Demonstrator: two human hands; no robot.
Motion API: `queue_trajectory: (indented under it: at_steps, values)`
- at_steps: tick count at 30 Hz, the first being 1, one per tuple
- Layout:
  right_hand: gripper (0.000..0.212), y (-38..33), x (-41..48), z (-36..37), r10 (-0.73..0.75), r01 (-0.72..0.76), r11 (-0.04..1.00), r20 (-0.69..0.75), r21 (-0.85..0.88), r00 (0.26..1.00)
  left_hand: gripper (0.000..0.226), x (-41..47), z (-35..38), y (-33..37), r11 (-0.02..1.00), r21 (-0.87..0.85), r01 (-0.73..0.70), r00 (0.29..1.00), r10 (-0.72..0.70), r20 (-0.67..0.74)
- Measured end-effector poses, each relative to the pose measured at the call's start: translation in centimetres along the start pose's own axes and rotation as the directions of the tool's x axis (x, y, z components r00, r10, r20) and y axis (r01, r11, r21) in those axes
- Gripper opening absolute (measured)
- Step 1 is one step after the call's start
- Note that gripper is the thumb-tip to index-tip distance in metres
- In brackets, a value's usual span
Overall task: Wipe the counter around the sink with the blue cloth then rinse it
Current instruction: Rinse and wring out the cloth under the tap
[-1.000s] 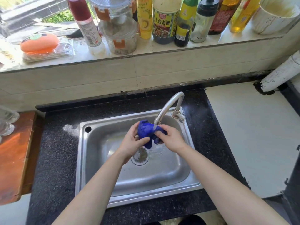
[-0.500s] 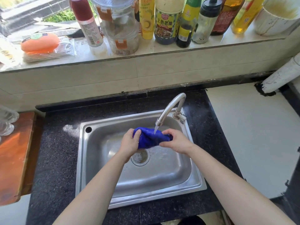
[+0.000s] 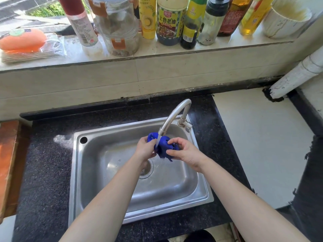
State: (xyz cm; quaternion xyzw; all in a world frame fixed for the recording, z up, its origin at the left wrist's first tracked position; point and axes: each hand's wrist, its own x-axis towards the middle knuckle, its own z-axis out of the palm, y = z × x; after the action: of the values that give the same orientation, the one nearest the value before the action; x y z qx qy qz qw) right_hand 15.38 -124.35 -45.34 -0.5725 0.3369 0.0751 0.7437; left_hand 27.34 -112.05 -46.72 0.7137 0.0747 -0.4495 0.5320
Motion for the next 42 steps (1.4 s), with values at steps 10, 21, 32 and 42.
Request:
queue_trajectory:
  at_steps: [10,21,32,42]
  values:
    - [0.035,-1.0,0.3,-1.6,0.03,-0.028,0.998,0.017,-0.064,0.999,0.037,1.0,-0.1,-0.1,0.905,0.417,-0.084,0.97,0.169,-0.174]
    - [0.004,-1.2,2.8,1.7,-0.026,0.005,0.984,-0.115,-0.176,0.993,0.046,0.8,-2.9,0.1,0.96,0.267,-0.082,0.963,0.145,-0.225]
    - [0.059,0.0,3.4,2.7,-0.065,0.081,0.964,0.072,-0.254,0.995,0.032,-0.3,-4.8,-0.9,0.989,-0.061,-0.136,0.989,0.139,0.047]
    - [0.036,1.1,3.3,2.1,-0.055,0.037,0.927,-0.037,-0.372,0.998,0.016,-1.5,-4.8,0.8,0.985,-0.064,-0.162,0.976,0.169,0.136]
